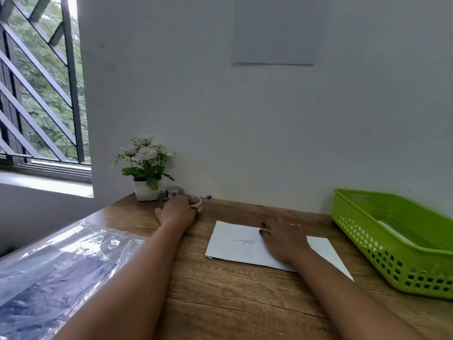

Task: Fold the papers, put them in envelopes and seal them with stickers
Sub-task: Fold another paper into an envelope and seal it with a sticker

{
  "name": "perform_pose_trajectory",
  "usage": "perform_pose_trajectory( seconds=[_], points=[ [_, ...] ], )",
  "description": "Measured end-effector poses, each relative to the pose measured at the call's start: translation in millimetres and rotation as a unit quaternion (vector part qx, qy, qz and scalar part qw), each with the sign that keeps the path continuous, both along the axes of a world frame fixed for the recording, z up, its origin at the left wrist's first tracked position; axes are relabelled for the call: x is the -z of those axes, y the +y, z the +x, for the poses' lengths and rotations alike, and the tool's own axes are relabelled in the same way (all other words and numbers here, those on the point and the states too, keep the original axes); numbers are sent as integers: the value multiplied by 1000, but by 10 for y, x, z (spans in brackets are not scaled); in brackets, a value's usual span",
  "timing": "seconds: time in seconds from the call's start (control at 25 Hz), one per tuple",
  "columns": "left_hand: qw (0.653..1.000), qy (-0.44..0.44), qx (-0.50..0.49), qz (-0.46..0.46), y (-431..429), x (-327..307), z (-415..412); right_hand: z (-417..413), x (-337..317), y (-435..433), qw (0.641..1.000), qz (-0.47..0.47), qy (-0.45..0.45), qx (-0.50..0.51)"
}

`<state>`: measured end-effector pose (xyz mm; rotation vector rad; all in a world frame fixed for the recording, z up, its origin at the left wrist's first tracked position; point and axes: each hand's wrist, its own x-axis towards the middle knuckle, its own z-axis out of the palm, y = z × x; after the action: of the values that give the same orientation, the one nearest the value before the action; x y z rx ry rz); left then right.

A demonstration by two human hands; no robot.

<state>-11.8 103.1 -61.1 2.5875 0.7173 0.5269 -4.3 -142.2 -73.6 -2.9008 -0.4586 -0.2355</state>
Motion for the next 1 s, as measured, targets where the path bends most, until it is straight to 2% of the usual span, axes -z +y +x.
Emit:
perform_pose_trajectory(
  seconds=[0.08, 0.12, 0.24, 0.28, 0.4, 0.52, 0.68, 1.0],
  points=[
    [997, -39, 68, -20, -96, -44, -29, -22, -37, 8, 999, 44, -16, -10],
    [989, -56, 129, -50, -175, -77, -40, -45, -92, 13, 995, 98, -19, -20],
    [940, -80, 308, -121, -532, -218, -111, -189, -340, -32, 945, 320, 37, -62],
    [927, -80, 342, -129, -660, -260, -134, -241, -406, -79, 931, 355, 55, -72],
    [875, -79, 419, -228, -1001, -300, -209, -362, -484, -297, 918, 377, 94, -82],
    [839, -50, 471, -268, -1242, -253, -298, -441, -465, -538, 875, 447, 162, -91],
    [838, -73, 474, -261, -1410, -151, -359, -418, -381, -743, 844, 497, 182, -87],
    [894, -91, 426, -105, -1437, -29, -374, -388, -320, -802, 814, 544, 177, -100]
  ],
)
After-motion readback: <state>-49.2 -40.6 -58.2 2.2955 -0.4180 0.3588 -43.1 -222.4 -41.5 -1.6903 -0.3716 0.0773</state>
